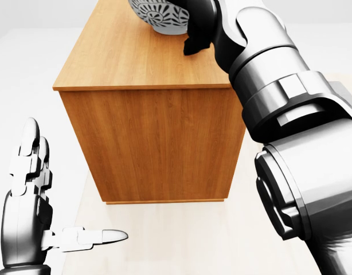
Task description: Put the bowl on the top of the cabinet.
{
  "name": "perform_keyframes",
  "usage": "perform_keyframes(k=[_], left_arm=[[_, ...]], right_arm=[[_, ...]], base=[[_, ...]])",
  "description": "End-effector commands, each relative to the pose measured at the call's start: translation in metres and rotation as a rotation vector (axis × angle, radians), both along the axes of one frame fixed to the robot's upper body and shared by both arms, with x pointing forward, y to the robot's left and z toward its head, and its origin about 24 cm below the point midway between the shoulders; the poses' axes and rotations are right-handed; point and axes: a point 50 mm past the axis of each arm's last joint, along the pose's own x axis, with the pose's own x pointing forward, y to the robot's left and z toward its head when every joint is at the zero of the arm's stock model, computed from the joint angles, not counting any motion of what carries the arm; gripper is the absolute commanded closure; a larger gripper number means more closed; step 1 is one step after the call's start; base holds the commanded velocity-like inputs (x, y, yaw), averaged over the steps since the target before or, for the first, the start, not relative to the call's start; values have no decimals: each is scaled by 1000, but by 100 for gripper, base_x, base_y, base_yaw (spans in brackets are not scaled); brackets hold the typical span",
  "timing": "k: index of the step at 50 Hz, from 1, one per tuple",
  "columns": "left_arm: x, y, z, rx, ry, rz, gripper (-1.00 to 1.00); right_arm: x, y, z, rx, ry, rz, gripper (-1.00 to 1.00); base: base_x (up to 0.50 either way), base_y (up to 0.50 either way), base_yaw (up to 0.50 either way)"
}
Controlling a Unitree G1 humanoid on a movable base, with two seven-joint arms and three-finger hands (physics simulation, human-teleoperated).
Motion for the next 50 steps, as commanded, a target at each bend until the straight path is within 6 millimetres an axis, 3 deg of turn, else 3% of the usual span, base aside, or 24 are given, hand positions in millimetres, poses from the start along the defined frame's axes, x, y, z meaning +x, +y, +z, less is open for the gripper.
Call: perform_keyframes(k=[1,7,10,11,19,20,23,29,34,50], left_arm=[[1,0,0,-1,1,1,-100],[1,0,0,0,0,-1,-100],[1,0,-1,-1,3,-2,-100],[1,0,-1,-1,4,-2,-100],[1,0,-1,-2,6,-5,-100],[0,0,-1,-2,3,-5,-100],[0,0,0,-3,2,-5,-100],[0,-2,-3,-2,13,-11,-100],[-2,-2,-3,-2,16,-12,-100],[2,-1,-5,-5,22,-7,-100]], right_arm=[[0,0,-1,2,15,2,-100],[-1,-5,13,11,-2,-9,-100],[-5,-14,35,16,-35,-30,-100],[-9,-20,53,23,-68,-44,-100],[-39,-56,133,48,-203,-127,-100],[-49,-67,151,45,-241,-158,-100],[-70,-82,182,53,-308,-197,-100],[-78,-130,187,25,-295,-354,-100],[-83,-152,188,11,-293,-427,-100],[-93,-179,195,-17,-417,-532,-100]], base=[[0,0,0],[0,0,0],[0,0,0],[0,0,0],[0,0,0],[0,0,0],[0,0,0],[0,0,0],[0,0,0],[0,0,0]])
